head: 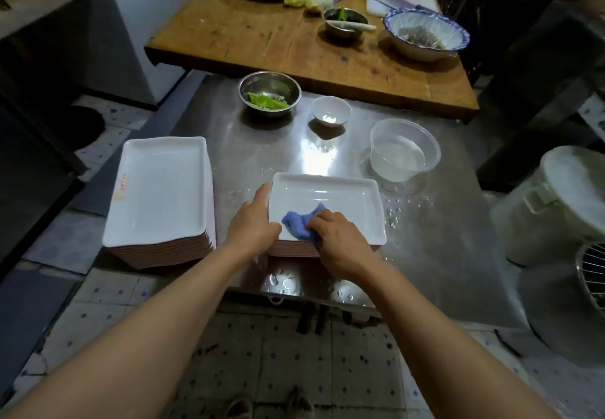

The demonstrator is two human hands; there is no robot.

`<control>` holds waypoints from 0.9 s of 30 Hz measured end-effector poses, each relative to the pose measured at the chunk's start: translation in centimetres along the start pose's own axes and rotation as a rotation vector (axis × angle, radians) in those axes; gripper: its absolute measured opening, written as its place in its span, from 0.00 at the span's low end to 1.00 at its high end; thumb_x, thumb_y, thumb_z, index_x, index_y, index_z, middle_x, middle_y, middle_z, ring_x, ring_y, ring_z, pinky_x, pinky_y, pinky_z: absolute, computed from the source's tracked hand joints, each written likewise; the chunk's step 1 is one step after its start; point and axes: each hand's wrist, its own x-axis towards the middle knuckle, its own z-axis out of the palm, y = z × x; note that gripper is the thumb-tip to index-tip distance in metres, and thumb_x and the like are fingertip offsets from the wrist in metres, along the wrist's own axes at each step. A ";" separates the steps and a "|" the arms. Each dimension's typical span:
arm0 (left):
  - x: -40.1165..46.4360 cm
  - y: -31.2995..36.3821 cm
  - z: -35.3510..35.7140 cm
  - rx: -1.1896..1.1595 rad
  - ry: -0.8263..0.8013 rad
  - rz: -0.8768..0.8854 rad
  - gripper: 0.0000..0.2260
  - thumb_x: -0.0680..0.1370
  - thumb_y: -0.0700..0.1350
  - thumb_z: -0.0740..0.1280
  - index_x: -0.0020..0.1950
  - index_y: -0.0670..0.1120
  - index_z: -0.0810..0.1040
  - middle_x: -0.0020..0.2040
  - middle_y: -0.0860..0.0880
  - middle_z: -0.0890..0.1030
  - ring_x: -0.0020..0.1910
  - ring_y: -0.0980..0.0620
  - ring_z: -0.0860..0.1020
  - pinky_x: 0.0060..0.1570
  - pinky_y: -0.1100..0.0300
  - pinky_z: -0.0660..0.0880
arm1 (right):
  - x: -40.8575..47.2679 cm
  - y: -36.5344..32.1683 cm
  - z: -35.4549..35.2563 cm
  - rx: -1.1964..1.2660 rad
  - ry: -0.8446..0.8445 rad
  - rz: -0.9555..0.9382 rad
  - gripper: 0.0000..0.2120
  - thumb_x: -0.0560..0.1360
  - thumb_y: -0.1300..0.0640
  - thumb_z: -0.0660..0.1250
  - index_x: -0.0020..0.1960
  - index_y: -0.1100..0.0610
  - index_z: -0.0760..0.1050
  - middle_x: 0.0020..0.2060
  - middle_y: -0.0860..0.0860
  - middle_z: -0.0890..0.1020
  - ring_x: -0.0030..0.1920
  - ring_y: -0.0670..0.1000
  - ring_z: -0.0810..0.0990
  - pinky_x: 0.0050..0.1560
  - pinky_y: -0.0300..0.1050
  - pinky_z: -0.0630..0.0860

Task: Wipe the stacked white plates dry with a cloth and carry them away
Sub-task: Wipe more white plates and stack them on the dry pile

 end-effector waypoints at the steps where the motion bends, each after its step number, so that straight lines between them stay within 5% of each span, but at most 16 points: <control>1: 0.0 0.0 0.1 0.039 -0.011 0.008 0.34 0.70 0.39 0.64 0.74 0.52 0.58 0.57 0.42 0.76 0.55 0.41 0.75 0.53 0.53 0.72 | -0.6 0.9 -0.3 -0.031 0.013 0.032 0.12 0.74 0.63 0.62 0.57 0.57 0.74 0.58 0.55 0.74 0.54 0.57 0.72 0.49 0.48 0.68; 3: 0.2 0.1 0.3 0.112 -0.033 0.024 0.31 0.71 0.39 0.63 0.73 0.52 0.62 0.65 0.42 0.73 0.61 0.41 0.71 0.60 0.53 0.69 | -1.9 2.8 -1.1 -0.087 0.022 0.098 0.13 0.74 0.63 0.61 0.57 0.57 0.74 0.58 0.54 0.74 0.54 0.57 0.73 0.51 0.49 0.69; 8: 0.1 0.0 0.7 0.177 -0.028 0.061 0.19 0.70 0.36 0.60 0.61 0.37 0.69 0.57 0.31 0.72 0.54 0.36 0.70 0.49 0.50 0.67 | -2.8 4.9 -2.8 -0.186 0.067 0.182 0.13 0.74 0.65 0.59 0.56 0.56 0.75 0.53 0.56 0.74 0.52 0.58 0.75 0.48 0.49 0.72; 13: 0.7 -0.7 1.0 0.205 -0.071 0.051 0.27 0.73 0.37 0.59 0.73 0.47 0.64 0.61 0.39 0.69 0.60 0.42 0.69 0.53 0.56 0.66 | 0.5 5.1 -3.4 -0.248 0.115 0.130 0.20 0.78 0.65 0.55 0.68 0.54 0.63 0.56 0.55 0.73 0.61 0.57 0.66 0.54 0.53 0.74; 20: 0.7 -0.9 1.4 0.140 -0.081 0.033 0.29 0.74 0.37 0.59 0.76 0.50 0.60 0.65 0.42 0.67 0.63 0.45 0.68 0.54 0.61 0.62 | 2.8 4.8 -3.0 -0.129 0.041 0.211 0.19 0.76 0.62 0.59 0.66 0.63 0.66 0.65 0.62 0.66 0.65 0.61 0.62 0.63 0.48 0.62; 27: 0.5 -0.5 1.2 0.165 -0.099 -0.001 0.29 0.75 0.38 0.59 0.76 0.50 0.59 0.67 0.41 0.66 0.64 0.43 0.68 0.54 0.61 0.63 | -0.4 2.0 -0.7 -0.040 -0.053 0.036 0.20 0.72 0.64 0.60 0.64 0.57 0.72 0.64 0.56 0.69 0.61 0.58 0.67 0.57 0.50 0.69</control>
